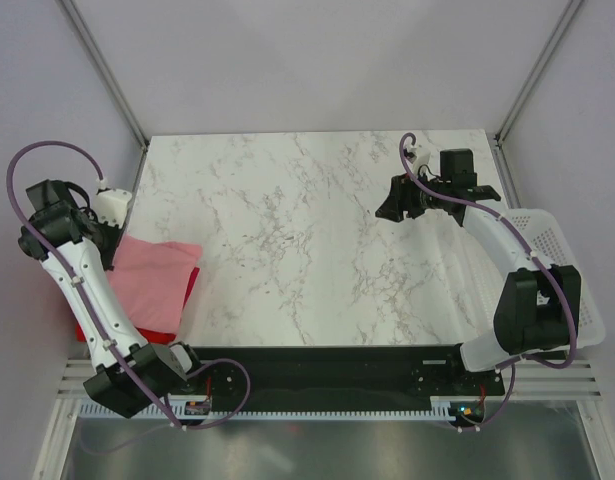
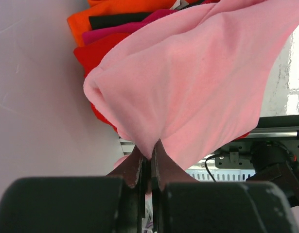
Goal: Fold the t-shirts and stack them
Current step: Neatly place the folded tshirt to the corner
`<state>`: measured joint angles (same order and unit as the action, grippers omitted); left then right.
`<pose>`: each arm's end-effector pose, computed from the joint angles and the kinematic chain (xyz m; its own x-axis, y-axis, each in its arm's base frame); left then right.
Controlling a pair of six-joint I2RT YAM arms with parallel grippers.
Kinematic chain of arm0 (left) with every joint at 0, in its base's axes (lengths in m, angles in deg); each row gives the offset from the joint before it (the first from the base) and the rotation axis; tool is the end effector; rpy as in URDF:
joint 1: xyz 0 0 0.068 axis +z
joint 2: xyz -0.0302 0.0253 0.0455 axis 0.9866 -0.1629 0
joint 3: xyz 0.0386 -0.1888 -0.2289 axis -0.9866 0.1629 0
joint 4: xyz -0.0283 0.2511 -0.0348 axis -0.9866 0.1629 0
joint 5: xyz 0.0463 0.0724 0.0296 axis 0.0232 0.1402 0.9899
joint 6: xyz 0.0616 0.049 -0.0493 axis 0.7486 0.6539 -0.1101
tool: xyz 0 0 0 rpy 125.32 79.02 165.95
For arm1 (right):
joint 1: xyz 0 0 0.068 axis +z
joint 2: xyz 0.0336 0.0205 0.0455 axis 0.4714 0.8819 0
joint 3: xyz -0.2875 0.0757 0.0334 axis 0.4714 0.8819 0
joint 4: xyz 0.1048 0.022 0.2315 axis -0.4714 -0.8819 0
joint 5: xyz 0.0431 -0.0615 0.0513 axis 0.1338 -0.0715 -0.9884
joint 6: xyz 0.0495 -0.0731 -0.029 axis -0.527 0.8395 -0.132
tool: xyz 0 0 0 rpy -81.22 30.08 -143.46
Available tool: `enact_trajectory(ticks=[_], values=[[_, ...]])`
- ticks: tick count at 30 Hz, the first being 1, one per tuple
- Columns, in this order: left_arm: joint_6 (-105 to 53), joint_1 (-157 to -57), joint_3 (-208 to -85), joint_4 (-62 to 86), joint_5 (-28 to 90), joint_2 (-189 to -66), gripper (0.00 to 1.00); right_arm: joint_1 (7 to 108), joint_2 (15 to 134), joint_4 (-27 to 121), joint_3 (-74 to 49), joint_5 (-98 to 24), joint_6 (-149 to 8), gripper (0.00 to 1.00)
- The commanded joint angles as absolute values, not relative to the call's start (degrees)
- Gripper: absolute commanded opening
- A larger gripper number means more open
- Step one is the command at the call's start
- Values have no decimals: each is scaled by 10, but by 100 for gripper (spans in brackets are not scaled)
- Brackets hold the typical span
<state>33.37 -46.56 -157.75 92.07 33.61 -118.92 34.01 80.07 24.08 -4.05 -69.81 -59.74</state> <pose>0.1646 0.1015 0.3691 -0.8738 0.2957 -0.3861 0.1866 0.9370 0.2953 0.3405 0.0896 0.2862 -0.6392 -0.1221 -0.7593 -0.5958 0.7028 0.3886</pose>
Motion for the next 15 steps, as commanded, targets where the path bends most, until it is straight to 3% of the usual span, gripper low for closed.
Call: enact_trajectory(ticks=[1, 15], values=[[393, -448, -1568, 940, 345, -1195, 2, 340, 807, 260, -61, -716, -596, 67], [399, -354, -1524, 785, 374, -1309, 2, 340, 807, 282, -73, -696, -612, 68]])
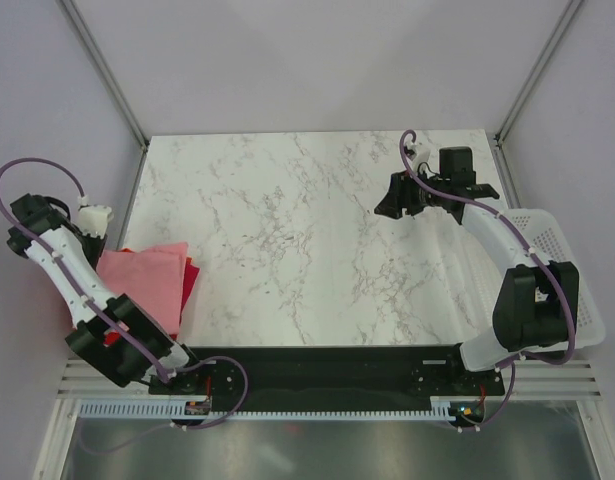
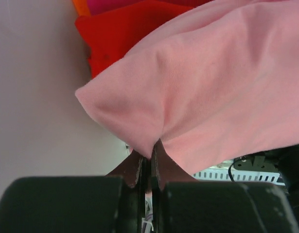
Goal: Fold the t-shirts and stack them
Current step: Neatly place the folded tshirt to the corner, then reset both grippers
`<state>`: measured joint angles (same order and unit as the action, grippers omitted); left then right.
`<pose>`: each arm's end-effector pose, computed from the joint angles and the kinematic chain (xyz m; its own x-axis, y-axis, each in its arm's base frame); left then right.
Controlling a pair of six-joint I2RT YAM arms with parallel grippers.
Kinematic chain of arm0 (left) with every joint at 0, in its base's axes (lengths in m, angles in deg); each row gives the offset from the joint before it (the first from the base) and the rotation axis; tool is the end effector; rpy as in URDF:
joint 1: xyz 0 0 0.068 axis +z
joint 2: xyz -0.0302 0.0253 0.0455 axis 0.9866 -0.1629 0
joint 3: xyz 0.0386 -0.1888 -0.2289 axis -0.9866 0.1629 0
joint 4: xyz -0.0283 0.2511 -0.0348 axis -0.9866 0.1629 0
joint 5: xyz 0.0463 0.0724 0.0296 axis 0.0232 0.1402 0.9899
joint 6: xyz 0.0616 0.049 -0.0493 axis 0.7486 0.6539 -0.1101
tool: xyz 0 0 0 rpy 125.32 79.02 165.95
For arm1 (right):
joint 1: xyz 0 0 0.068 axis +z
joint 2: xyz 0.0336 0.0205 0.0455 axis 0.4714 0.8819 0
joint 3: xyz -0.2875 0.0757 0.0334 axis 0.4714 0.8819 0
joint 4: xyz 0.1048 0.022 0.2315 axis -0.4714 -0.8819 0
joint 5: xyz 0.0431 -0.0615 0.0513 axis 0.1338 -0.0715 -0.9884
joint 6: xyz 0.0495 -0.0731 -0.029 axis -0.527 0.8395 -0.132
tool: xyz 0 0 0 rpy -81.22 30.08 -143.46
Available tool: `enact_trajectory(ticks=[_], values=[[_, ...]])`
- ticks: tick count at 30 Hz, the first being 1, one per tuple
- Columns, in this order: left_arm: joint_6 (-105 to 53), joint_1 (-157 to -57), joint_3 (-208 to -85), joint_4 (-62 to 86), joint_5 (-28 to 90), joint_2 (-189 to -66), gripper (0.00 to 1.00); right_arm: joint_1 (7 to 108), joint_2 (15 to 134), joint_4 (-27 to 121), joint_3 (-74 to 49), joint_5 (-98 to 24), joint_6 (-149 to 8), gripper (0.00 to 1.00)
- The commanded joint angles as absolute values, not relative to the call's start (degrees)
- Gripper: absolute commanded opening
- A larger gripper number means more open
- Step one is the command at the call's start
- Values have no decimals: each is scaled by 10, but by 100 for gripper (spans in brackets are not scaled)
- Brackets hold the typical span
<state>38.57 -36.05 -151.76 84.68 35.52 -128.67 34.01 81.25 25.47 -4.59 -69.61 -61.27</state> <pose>0.1786 0.1686 0.3127 -0.9495 0.1797 -0.2574 0.1177 0.9639 0.2388 0.3475 0.0901 0.2849 -0.6451 -0.1024 -0.7572 -0.5821 0.7078 0.4003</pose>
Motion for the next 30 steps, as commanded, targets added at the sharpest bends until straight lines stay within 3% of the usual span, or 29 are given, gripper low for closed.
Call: enact_trajectory(ticks=[1, 5, 7, 9, 11, 13, 14, 15, 22, 30], values=[[395, -353, -1525, 780, 373, -1317, 2, 340, 806, 282, -73, -695, -610, 69], [356, -353, -1530, 748, 390, -1365, 2, 340, 801, 280, -75, -686, -607, 71], [338, -353, -1536, 737, 406, -1369, 18, 340, 799, 279, -74, -684, -607, 72], [319, -353, -1542, 734, 395, -1346, 46, 341, 795, 279, -74, -680, -608, 75], [307, -356, -1552, 736, 334, -1316, 52, 340, 789, 276, -80, -674, -619, 98], [295, -373, -1565, 735, 273, -1258, 69, 341, 781, 270, -85, -656, -624, 98], [283, -386, -1566, 734, 259, -1238, 78, 340, 770, 270, -82, -646, -620, 98], [276, -402, -1565, 723, 250, -1223, 99, 340, 765, 269, -78, -636, -616, 98], [119, -570, -1523, 668, 204, -1188, 100, 360, 752, 293, -45, -416, -699, 98], [17, -679, -1492, 563, 204, -1250, 100, 365, 749, 284, -33, -370, -679, 98]])
